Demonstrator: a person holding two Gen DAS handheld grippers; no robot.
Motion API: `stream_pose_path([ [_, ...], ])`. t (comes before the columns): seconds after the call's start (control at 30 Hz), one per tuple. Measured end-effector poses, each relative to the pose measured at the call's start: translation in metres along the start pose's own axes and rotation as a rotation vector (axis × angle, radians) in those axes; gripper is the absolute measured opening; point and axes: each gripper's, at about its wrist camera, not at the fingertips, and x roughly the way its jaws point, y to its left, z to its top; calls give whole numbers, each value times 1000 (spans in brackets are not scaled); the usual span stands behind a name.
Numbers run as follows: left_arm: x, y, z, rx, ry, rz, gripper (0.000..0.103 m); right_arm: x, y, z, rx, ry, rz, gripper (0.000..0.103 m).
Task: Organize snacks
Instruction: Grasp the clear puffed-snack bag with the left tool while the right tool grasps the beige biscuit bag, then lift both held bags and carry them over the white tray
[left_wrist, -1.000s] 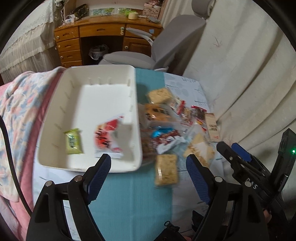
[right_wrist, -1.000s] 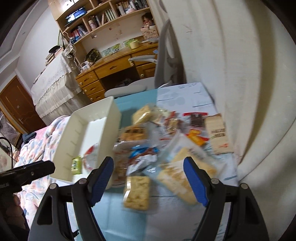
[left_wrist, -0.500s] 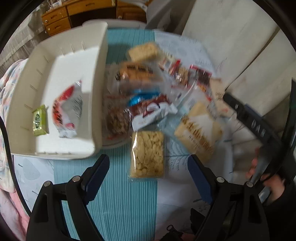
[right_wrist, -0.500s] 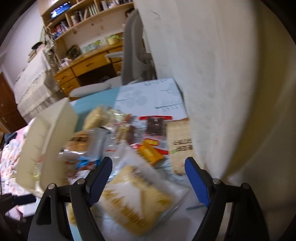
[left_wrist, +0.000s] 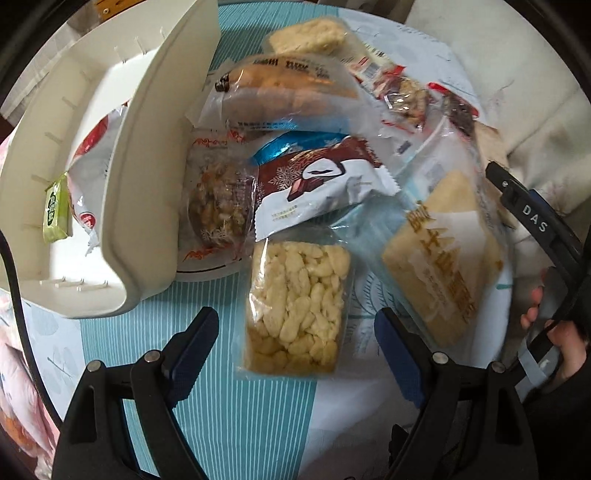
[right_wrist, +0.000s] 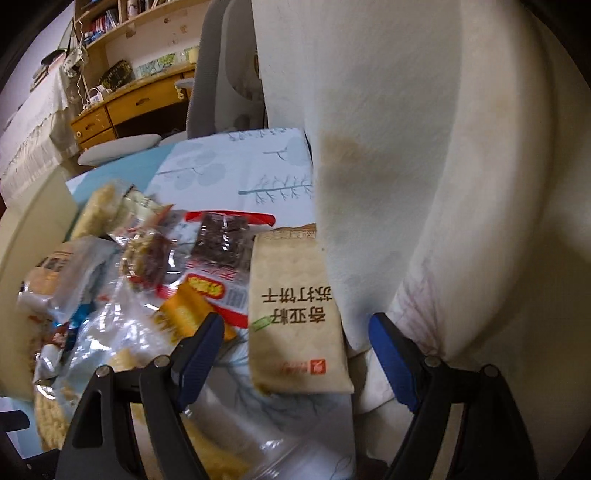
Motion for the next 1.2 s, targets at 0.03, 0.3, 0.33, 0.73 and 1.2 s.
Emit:
stream_pose_path([
  [0.03,2,-1,1,-5,4,6,85,3,0,1,-2,4,3,81],
  [0.3,16,-11,2,-8,32,42,79,12,-2,-1,-8,18,38,77],
  [0.33,19,-11,3,-7,37,46,74,12,-2,-2,-8,17,40,74],
  [0.73,34,-15,1,-11,59,48,58,7,-3,-8,-39,39,34,56],
  [1.2,24,3,-33,26,156,-1,57,-13,-11,-28,45,130,71,54],
])
